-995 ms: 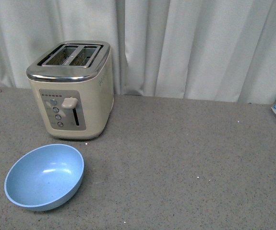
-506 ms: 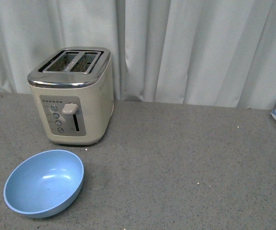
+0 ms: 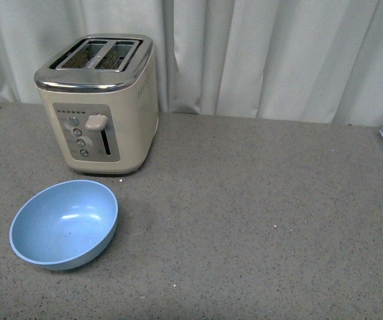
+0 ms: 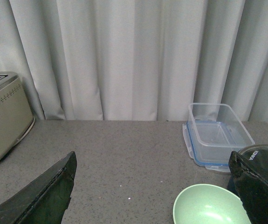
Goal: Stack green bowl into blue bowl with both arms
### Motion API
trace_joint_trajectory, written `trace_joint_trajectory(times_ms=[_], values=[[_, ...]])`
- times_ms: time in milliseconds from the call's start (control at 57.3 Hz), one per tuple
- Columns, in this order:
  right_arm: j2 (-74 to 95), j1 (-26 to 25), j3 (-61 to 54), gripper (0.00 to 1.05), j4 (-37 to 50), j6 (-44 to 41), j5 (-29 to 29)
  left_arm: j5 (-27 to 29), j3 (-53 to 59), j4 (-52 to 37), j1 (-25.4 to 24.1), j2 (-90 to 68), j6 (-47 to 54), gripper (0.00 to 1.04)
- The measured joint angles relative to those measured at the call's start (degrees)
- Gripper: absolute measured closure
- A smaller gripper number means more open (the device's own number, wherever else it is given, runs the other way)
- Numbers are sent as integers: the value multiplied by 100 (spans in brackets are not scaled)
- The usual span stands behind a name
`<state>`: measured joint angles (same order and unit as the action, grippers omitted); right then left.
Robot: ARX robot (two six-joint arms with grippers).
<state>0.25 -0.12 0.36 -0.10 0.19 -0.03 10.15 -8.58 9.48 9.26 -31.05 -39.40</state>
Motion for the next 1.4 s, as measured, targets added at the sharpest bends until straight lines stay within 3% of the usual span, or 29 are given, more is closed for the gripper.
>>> trace_joint_trajectory(times_ms=[244, 489, 821, 1397], values=[[0, 0, 0, 9, 0, 0, 0, -72, -179, -2017, 103, -2813, -728, 6], [0, 0, 0, 9, -2, 0, 0, -20, -787, -3233, 450, -5047, -898, 6], [0, 0, 0, 9, 0, 0, 0, 26, -1266, -3698, 743, -6334, -1029, 6], [0, 0, 0, 9, -2, 0, 0, 81, -1622, -3794, 435, -7213, -1019, 6]])
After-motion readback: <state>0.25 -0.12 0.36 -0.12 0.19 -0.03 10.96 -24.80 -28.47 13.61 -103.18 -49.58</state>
